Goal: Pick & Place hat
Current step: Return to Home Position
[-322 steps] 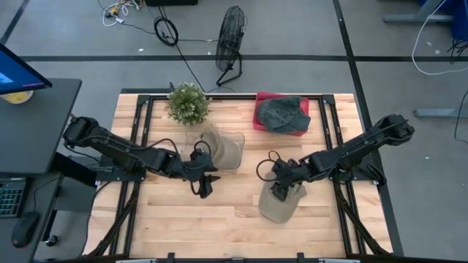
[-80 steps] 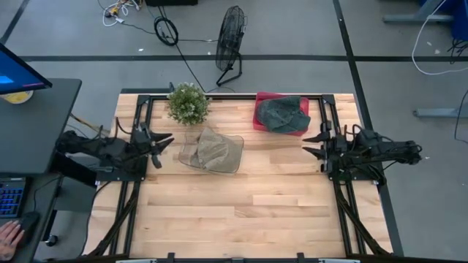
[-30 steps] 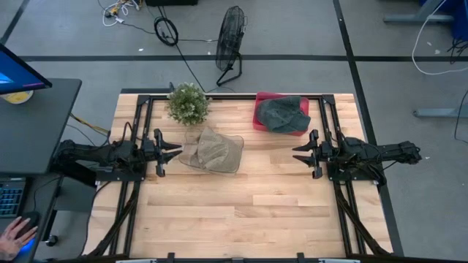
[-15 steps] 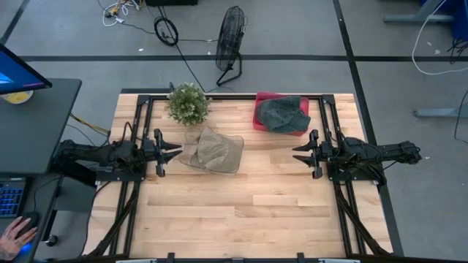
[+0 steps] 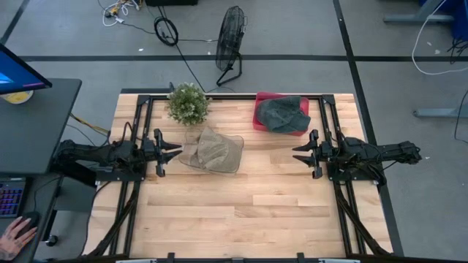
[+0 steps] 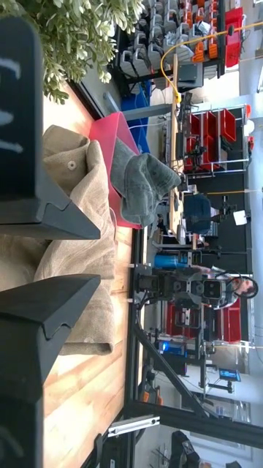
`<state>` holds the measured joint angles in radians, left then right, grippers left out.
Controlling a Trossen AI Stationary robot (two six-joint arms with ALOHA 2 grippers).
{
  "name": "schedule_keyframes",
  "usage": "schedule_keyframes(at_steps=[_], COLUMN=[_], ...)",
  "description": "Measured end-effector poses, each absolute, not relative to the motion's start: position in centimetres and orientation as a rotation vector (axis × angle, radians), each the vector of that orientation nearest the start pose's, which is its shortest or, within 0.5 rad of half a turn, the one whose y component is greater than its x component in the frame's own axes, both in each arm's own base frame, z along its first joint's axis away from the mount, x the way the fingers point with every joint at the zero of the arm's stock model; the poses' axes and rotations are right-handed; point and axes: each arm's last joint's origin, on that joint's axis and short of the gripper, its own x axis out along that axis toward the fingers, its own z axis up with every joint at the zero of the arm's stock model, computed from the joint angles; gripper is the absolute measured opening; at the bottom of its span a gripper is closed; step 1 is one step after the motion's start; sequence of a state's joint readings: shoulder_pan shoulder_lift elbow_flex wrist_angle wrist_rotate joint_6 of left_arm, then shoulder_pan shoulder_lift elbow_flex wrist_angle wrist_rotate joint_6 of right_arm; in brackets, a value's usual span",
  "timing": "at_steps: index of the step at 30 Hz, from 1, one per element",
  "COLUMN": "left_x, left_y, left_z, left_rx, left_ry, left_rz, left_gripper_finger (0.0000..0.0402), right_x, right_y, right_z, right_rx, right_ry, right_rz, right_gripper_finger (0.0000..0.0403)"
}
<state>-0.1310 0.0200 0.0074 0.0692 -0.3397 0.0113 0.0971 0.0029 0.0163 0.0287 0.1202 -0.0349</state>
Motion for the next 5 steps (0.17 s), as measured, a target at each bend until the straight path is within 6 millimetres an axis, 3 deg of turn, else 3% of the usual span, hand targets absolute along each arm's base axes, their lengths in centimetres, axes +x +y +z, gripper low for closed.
schedule_keyframes(at_steps=[5], left_x=[9.71], left_y=[-0.31], left_z=[17.11], left_rx=[-0.002], left_ry=[-0.054], left_rz=[0.209], left_gripper_finger=[0.0089], right_x=[9.64], right_y=[0.59], right_z=[17.17], right_rx=[-0.03], right_ry=[-0.042], right_rz=[-0.024], right_gripper_finger=[0.0126])
